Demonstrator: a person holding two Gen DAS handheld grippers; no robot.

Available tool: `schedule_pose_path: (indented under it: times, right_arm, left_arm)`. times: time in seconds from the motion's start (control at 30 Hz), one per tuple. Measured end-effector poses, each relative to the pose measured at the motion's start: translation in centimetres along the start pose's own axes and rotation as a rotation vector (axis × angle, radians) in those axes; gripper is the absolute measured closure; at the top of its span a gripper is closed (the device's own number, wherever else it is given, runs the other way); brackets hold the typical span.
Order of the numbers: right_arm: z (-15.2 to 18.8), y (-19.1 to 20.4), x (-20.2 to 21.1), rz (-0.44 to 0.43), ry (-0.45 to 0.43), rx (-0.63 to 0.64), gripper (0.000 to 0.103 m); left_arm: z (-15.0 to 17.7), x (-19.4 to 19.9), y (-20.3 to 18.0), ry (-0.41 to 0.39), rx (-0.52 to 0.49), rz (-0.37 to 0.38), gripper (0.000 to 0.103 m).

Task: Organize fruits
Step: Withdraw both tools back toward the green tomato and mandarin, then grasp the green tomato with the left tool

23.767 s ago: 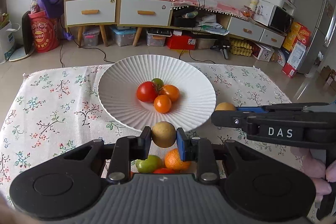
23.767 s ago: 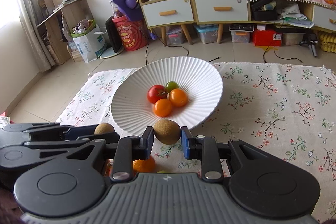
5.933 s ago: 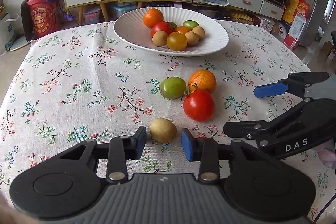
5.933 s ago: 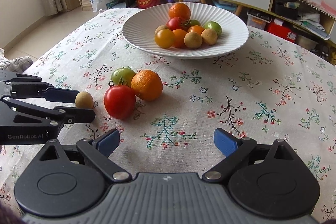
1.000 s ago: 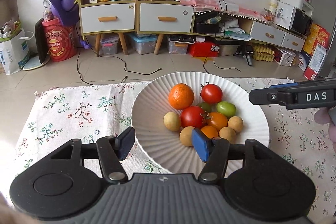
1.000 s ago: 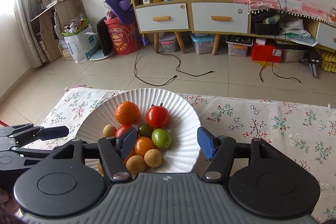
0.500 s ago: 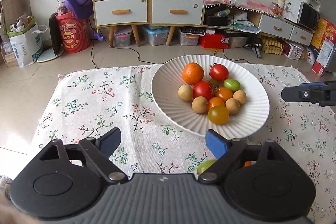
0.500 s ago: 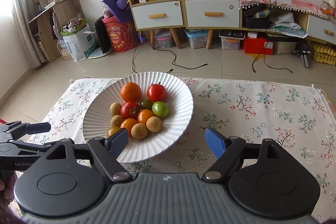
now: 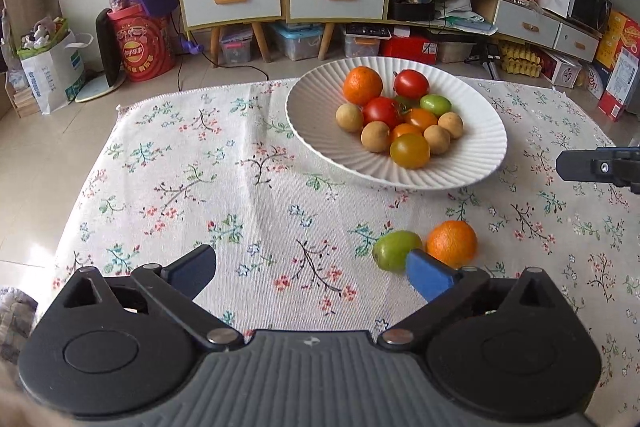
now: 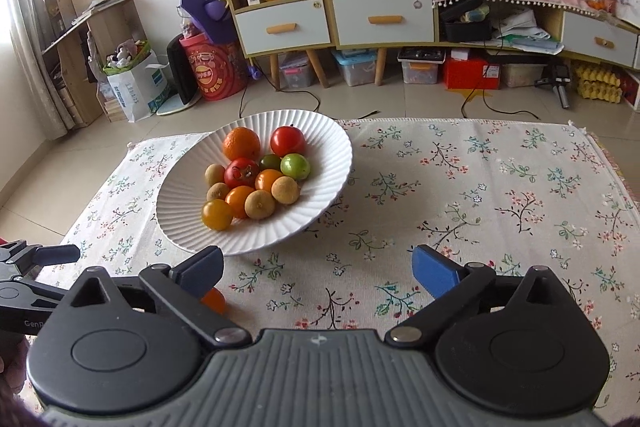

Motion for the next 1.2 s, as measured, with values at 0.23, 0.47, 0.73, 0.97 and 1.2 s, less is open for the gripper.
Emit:
schedule_pose_path:
  times: [0.23, 0.47, 0.73, 0.97, 1.2]
  right_arm:
    - [1.4, 0.2, -0.5, 0.023, 0.027, 0.053, 0.001]
    - [2.8, 0.8, -1.2, 0.034, 0.055, 0.106, 0.001]
    - [3.6, 1.4, -1.6, 0.034, 0.070, 0.144, 0.001]
    - [3.9, 1.5, -1.9, 0.034, 0.084, 0.163, 0.001]
    - [4.1, 1.5, -2.0, 0.036, 0.088, 0.168, 0.001]
  left_arm:
    - [1.4, -0.7, -0.4, 0.017, -0.042, -0.010, 0.005]
    - [2.0, -1.8, -1.4, -0.011, -0.113, -0.001, 0.005]
    - [1.9, -2.5, -2.9, -0.052, -0.176, 0.043, 0.006]
    - [1.3, -2.7, -4.0, -0.066, -0.188, 0.112, 0.025]
    - [0.9, -2.5, -5.1, -0.078, -0.219, 0.166, 0.058]
Point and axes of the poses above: each gripper's, at about its wrist camera, not at the fingertips, and x roughly against the way its jaws point, y to its left, z to its underside, the point moved 6 cm from there along -x, roughly the way its jaws point, and after that the axes turned 4 degrees about -x, right-handed, at the moved point
